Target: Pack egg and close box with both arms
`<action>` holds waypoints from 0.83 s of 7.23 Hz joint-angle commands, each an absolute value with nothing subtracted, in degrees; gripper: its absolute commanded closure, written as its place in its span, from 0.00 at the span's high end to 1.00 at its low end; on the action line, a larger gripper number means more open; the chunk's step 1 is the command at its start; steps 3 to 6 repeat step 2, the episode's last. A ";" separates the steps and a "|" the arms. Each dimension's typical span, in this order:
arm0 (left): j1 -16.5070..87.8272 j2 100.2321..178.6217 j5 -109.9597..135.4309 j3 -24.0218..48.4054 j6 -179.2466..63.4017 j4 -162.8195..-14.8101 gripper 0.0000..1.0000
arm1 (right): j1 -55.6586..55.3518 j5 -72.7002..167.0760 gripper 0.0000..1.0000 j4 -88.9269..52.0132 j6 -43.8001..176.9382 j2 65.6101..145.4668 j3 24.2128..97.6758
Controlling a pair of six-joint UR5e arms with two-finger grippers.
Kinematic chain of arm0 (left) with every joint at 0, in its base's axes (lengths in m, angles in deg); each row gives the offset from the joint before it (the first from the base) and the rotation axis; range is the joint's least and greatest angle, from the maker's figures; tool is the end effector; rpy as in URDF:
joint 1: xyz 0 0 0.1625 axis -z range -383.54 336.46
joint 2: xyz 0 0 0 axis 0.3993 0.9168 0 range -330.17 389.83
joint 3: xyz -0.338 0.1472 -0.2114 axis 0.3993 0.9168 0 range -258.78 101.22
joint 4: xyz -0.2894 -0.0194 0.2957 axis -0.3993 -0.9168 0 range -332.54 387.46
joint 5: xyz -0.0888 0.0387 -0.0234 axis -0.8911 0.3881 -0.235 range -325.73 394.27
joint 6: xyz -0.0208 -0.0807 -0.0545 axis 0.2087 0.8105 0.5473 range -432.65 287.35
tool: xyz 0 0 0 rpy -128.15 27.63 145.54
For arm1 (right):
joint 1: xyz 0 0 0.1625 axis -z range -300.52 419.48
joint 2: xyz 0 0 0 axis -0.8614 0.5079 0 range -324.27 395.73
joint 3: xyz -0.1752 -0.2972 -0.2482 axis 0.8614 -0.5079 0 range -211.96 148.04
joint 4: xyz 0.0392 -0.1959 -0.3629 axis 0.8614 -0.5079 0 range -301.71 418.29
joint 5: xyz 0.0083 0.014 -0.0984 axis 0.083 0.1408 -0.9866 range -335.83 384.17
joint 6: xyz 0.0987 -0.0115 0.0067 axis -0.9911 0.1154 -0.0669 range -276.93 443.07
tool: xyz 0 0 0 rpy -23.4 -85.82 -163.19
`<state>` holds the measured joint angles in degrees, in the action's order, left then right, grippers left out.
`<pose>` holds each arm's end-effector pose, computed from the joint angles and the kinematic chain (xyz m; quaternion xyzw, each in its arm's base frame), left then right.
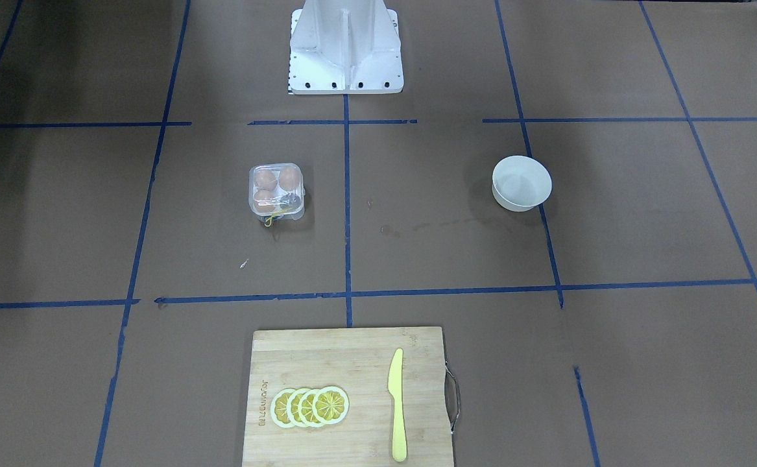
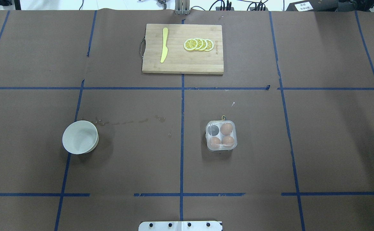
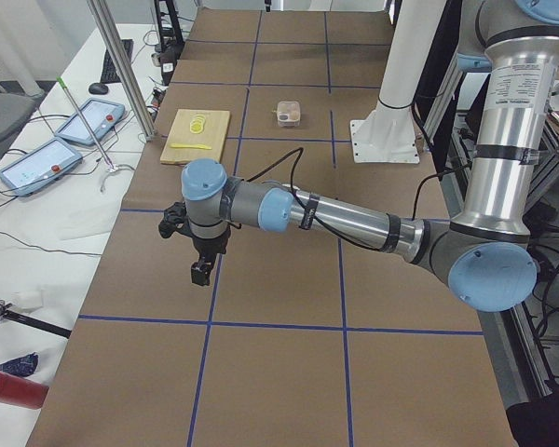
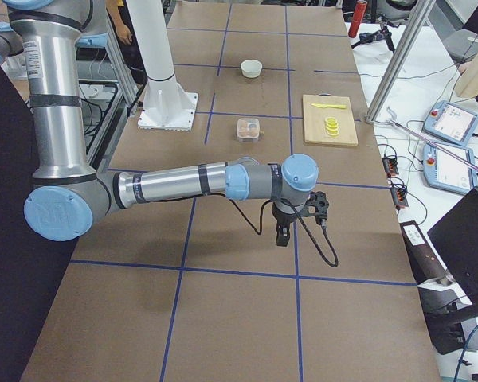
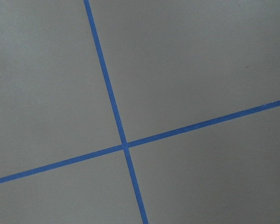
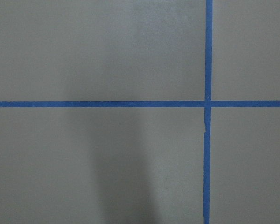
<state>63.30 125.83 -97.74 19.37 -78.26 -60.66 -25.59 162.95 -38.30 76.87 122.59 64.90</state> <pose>-0.0369 -0.5407 0.5404 0.1074 0.3542 0.1091 0.9226 0.0141 -0.5161 0.5783 -0.0130 -0.4134 -0.0023 0.9104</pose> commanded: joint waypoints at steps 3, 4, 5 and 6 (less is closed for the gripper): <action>63.30 126.51 -97.83 19.48 -78.19 -60.43 1.00 | -24.72 162.95 1.00 -38.30 76.83 122.48 64.81; 63.30 126.51 -97.83 19.48 -78.19 -60.43 1.00 | -24.72 162.95 1.00 -38.30 76.83 122.48 64.81; 63.30 126.51 -97.83 19.48 -78.19 -60.43 1.00 | -24.72 162.95 1.00 -38.30 76.83 122.48 64.81; 63.30 126.51 -97.83 19.48 -78.19 -60.43 1.00 | -24.72 162.95 1.00 -38.30 76.83 122.48 64.81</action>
